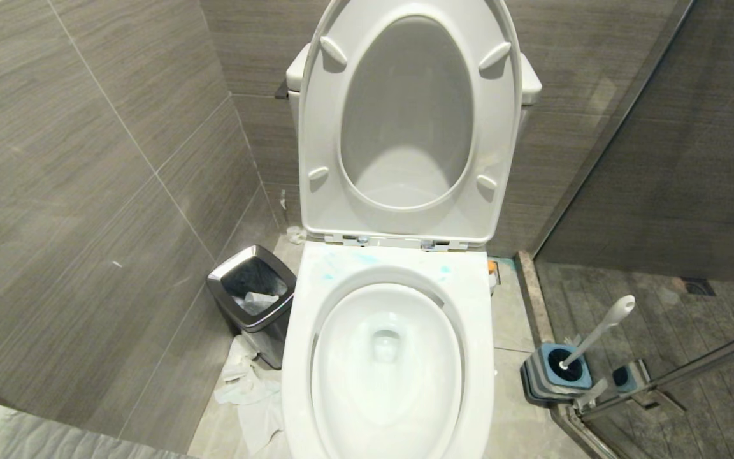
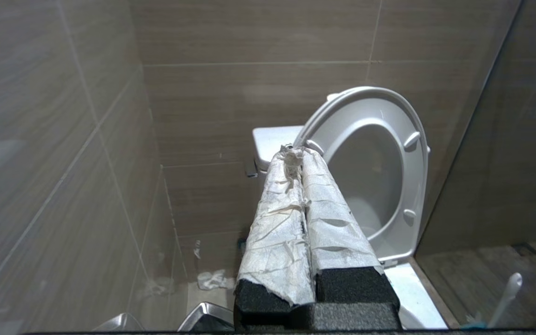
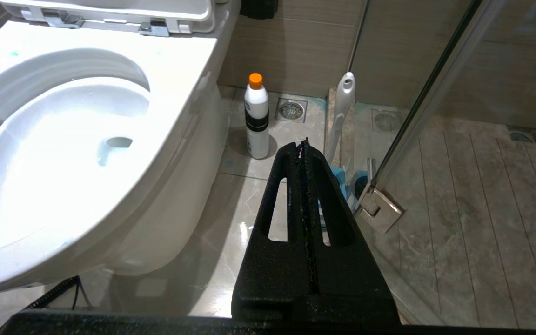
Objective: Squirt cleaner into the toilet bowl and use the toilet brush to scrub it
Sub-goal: Pour in the cleaning agent
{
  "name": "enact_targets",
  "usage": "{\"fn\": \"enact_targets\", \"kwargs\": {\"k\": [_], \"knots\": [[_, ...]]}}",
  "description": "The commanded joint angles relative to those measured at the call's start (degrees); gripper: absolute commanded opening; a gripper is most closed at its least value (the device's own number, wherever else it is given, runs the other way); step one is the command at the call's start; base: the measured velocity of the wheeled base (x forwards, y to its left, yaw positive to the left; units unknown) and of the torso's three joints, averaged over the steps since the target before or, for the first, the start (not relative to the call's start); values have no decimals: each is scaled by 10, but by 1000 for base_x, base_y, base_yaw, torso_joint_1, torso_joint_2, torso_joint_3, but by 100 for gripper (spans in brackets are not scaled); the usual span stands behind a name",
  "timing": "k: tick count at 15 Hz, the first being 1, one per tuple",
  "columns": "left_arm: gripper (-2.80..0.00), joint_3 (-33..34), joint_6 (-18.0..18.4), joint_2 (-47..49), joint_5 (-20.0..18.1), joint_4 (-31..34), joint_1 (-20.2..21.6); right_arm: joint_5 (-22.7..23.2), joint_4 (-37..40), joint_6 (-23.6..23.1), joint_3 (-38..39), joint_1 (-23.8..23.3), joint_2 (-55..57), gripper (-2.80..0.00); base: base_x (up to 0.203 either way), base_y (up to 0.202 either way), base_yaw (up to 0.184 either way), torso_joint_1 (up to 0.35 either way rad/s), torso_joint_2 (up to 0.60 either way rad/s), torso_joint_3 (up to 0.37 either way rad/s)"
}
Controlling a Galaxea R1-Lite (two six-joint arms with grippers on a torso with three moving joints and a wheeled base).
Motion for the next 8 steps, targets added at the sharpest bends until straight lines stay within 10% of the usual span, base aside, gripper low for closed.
{"fn": "enact_targets", "kwargs": {"k": [1, 8], "knots": [[-280, 23, -9, -61, -1, 0, 18, 0, 0, 0, 14, 0, 0, -280, 0, 0, 0, 0, 0, 0], [-280, 176, -18, -245, -55, 70, 61, 0, 0, 0, 14, 0, 0, -280, 0, 0, 0, 0, 0, 0]]}}
